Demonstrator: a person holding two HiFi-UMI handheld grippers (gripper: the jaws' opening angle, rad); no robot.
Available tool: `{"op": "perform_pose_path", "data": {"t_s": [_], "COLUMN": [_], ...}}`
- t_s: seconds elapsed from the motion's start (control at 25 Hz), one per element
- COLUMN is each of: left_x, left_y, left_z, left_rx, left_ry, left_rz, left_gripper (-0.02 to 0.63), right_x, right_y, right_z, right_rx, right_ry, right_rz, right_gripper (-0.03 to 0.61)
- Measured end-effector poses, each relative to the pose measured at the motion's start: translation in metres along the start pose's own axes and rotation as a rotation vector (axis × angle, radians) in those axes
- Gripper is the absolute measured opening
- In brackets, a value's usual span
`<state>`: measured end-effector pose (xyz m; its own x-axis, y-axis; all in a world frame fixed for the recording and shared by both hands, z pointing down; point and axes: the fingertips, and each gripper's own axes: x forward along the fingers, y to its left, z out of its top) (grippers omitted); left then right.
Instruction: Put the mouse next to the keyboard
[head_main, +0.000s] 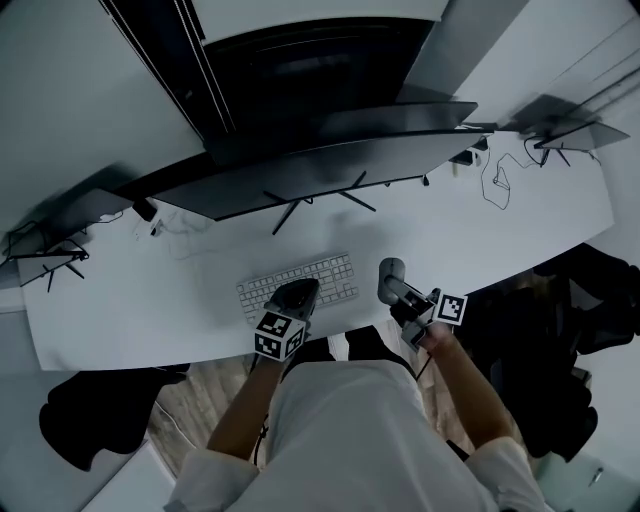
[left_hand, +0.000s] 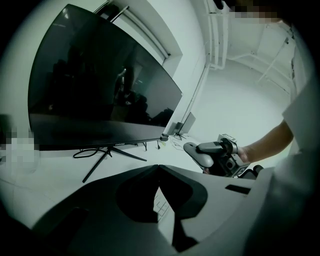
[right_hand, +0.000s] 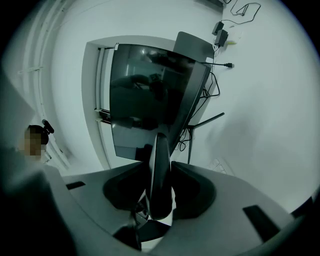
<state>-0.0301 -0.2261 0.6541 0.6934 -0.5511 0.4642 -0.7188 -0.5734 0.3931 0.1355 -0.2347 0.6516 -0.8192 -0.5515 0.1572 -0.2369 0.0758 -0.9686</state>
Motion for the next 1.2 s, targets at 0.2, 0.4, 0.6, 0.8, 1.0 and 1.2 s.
{"op": "perform_pose_path", "data": {"t_s": [0.2,0.4,0.6,0.8,1.0,1.2], "left_x": [0.009,0.016,0.019,0.025,0.033,0.039], "left_y": [-0.004,-0.001,0.001,-0.002,-0.008,-0.014], "left_z": [-0.002,-0.005,-0.007,-0.015,-0.025,-0.03], "left_rx": [-0.007,-0.013,-0.042,-0.075,-0.089,-0.112], "left_ry": [-0.011,-0.009,-0.021,-0.021,-0.011,-0.012], "left_rz": [0.038,0.081,0.131,0.166,0.195,0.221], "left_gripper": [0.017,0.017,0.017,0.017,0.017,0.017], "right_x": [0.004,0.007,0.008,0.012,0.018,0.023], "right_y": [-0.008,-0.017,-0.03,-0.053,-0.078,-0.1], "right_z": [0.006,0.011,0.013,0.01,0.008,-0.001], "right_rx": [-0.002,0.006,0.017,0.019,-0.001,-0.01], "right_ry": [0.052,0.111,0.167,0.232,0.301,0.363], "right_rz": [0.004,-0.003,-0.008,-0.044,-0.075,-0.115], "right_gripper": [0.15,0.15,0.15,0.15,0.15,0.15]}}
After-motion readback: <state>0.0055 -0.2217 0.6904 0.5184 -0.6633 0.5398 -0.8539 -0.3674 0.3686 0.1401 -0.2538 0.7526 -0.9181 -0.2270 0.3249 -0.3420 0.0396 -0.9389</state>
